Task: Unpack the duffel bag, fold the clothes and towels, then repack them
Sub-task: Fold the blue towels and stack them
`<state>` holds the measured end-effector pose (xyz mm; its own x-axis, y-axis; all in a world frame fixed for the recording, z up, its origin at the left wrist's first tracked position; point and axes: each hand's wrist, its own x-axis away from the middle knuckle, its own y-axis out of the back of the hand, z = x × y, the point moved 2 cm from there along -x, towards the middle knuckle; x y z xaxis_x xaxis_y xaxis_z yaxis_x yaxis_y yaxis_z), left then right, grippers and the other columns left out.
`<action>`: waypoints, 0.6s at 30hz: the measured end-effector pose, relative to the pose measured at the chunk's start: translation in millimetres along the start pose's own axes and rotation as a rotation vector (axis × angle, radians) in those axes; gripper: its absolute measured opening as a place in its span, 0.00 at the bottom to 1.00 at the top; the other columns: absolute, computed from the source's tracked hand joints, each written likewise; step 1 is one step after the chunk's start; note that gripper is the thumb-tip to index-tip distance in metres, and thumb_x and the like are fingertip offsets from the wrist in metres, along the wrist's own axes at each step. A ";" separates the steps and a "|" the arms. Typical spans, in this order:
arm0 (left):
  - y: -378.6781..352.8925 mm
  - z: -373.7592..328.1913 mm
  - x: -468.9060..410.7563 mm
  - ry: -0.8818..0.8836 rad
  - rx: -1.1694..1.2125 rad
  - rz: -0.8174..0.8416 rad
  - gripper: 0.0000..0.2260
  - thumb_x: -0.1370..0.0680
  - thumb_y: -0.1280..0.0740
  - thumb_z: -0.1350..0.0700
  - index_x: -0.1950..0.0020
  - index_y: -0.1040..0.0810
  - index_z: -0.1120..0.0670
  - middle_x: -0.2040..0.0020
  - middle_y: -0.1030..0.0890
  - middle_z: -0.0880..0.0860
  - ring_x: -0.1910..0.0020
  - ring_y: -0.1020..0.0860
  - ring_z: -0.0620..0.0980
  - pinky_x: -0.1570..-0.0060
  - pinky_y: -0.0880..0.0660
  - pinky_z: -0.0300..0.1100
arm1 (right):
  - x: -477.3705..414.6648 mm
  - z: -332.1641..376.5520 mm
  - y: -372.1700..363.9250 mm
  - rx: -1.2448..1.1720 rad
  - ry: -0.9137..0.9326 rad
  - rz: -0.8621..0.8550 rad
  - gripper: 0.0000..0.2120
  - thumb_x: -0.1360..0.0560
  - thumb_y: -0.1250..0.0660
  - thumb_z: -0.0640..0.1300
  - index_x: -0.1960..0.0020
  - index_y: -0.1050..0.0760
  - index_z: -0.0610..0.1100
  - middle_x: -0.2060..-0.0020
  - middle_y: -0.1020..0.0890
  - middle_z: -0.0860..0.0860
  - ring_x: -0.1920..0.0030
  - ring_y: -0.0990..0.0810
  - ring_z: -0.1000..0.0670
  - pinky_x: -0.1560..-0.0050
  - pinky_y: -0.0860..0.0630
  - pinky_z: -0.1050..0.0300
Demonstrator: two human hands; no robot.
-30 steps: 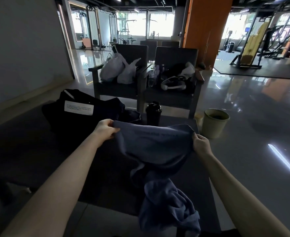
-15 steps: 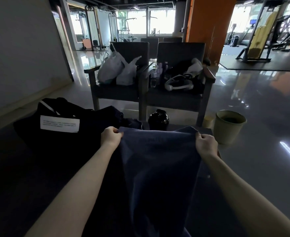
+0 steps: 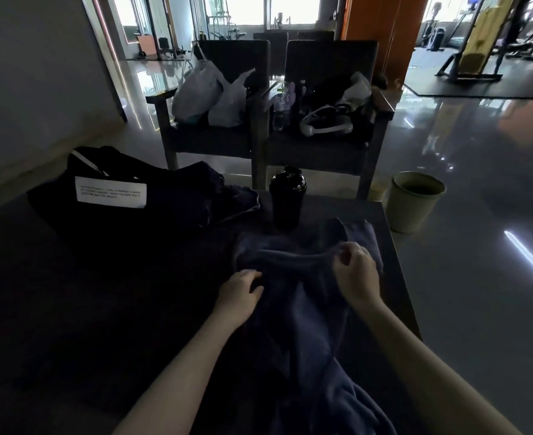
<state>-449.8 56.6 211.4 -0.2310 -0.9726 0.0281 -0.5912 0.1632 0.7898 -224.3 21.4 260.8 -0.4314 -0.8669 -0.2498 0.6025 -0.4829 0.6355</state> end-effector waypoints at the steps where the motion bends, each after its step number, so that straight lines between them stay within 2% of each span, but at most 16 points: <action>1: -4.0 -0.7 12.8 -0.002 0.015 -0.009 0.18 0.20 0.37 0.54 0.30 0.29 0.55 0.29 0.31 0.50 0.30 0.33 0.47 0.30 0.37 0.42 | 15.6 -1.3 2.4 -0.027 -0.008 0.028 0.10 0.24 0.37 0.38 0.44 0.24 0.40 0.50 0.20 0.46 0.52 0.23 0.51 0.57 0.29 0.62; 5: -15.0 -2.2 57.8 0.033 0.043 -0.060 0.18 0.20 0.38 0.54 0.31 0.29 0.55 0.30 0.30 0.50 0.31 0.33 0.48 0.31 0.36 0.41 | 85.3 -8.6 11.7 -0.036 -0.057 0.138 0.04 0.24 0.36 0.41 0.56 0.23 0.44 0.58 0.20 0.49 0.62 0.24 0.54 0.66 0.32 0.64; 8: -17.5 -3.5 85.2 0.088 0.060 -0.107 0.16 0.20 0.37 0.55 0.33 0.27 0.56 0.33 0.28 0.52 0.34 0.31 0.50 0.35 0.33 0.43 | 129.0 -10.7 18.2 0.006 -0.132 0.202 0.10 0.25 0.34 0.47 0.63 0.26 0.45 0.64 0.21 0.50 0.66 0.24 0.54 0.68 0.30 0.58; 11: -17.3 -2.8 112.6 0.151 0.056 -0.116 0.16 0.20 0.38 0.54 0.33 0.27 0.56 0.34 0.28 0.53 0.35 0.31 0.52 0.36 0.32 0.46 | 167.1 -4.4 25.9 0.079 -0.136 0.238 0.15 0.26 0.33 0.55 0.65 0.27 0.46 0.66 0.22 0.51 0.67 0.23 0.52 0.68 0.28 0.55; 14: -17.9 -3.5 136.4 0.169 0.017 -0.122 0.14 0.19 0.39 0.54 0.35 0.24 0.55 0.36 0.26 0.53 0.37 0.30 0.53 0.38 0.31 0.47 | 195.2 4.4 28.0 0.221 -0.042 0.266 0.16 0.27 0.35 0.59 0.59 0.27 0.46 0.61 0.24 0.54 0.60 0.23 0.50 0.61 0.31 0.56; 16: -20.8 -3.5 150.0 0.163 -0.014 -0.090 0.13 0.19 0.40 0.53 0.38 0.22 0.55 0.39 0.24 0.53 0.38 0.30 0.53 0.41 0.30 0.47 | 206.8 6.4 22.3 0.306 -0.001 0.310 0.20 0.28 0.36 0.62 0.50 0.26 0.46 0.54 0.23 0.52 0.51 0.23 0.48 0.55 0.29 0.54; 18: -23.5 -4.4 161.1 0.164 -0.023 -0.068 0.13 0.20 0.40 0.52 0.41 0.21 0.55 0.40 0.23 0.52 0.39 0.29 0.53 0.42 0.30 0.47 | 213.0 7.2 16.2 0.395 -0.001 0.340 0.21 0.27 0.36 0.61 0.45 0.26 0.45 0.48 0.23 0.49 0.45 0.24 0.46 0.49 0.28 0.52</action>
<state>-469.7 -104.6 200.1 -0.0614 -0.9955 0.0722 -0.5825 0.0945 0.8073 -311.3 -170.1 223.1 -0.2561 -0.9665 0.0190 0.4097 -0.0908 0.9077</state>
